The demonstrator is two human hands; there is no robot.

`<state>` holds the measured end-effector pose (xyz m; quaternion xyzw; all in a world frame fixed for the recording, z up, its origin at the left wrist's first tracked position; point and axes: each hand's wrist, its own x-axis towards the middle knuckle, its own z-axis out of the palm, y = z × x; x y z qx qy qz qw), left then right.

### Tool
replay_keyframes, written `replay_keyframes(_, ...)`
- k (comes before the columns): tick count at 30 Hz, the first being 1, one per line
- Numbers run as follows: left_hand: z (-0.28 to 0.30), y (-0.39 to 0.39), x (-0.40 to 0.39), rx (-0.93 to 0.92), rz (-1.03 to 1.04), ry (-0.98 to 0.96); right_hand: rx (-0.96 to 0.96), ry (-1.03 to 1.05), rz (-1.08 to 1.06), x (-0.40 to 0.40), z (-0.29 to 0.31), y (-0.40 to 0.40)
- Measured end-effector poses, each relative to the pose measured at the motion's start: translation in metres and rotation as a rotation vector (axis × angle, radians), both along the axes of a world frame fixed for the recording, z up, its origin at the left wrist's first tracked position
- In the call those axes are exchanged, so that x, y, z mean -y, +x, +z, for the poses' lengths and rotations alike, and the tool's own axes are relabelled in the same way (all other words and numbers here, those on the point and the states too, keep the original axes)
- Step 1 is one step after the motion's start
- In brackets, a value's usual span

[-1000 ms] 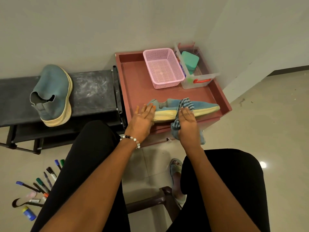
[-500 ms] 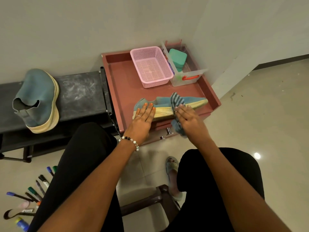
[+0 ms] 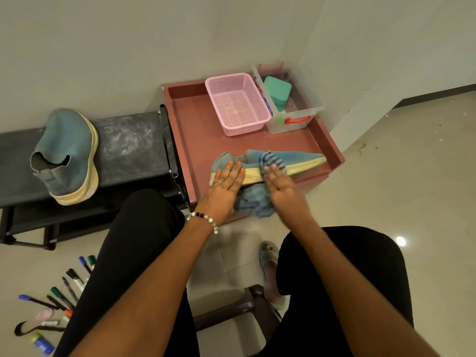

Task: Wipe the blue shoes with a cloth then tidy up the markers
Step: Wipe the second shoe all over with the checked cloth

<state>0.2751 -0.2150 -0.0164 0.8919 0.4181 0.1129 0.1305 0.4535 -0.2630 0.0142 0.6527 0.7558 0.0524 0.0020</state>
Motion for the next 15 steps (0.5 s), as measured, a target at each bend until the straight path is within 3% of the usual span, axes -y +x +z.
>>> replay_keyframes(4, -0.004, 0.0, -0.002, 0.014, 0.003, 0.058, 0.173, -0.14, -0.378, -0.008, 0.024, 0.04)
replay_keyframes(8, -0.001, 0.003, 0.003, 0.012, -0.027, 0.089, 0.081, -0.11, -0.543, -0.018, 0.018, 0.017)
replay_keyframes(11, -0.003, 0.004, 0.004, 0.018, -0.007, 0.088, 0.029, -0.082, -0.487, -0.021, 0.001, -0.017)
replay_keyframes(15, 0.002, 0.004, 0.004, 0.039, 0.025, 0.032, -0.069, -0.143, -0.135, -0.017, -0.009, -0.037)
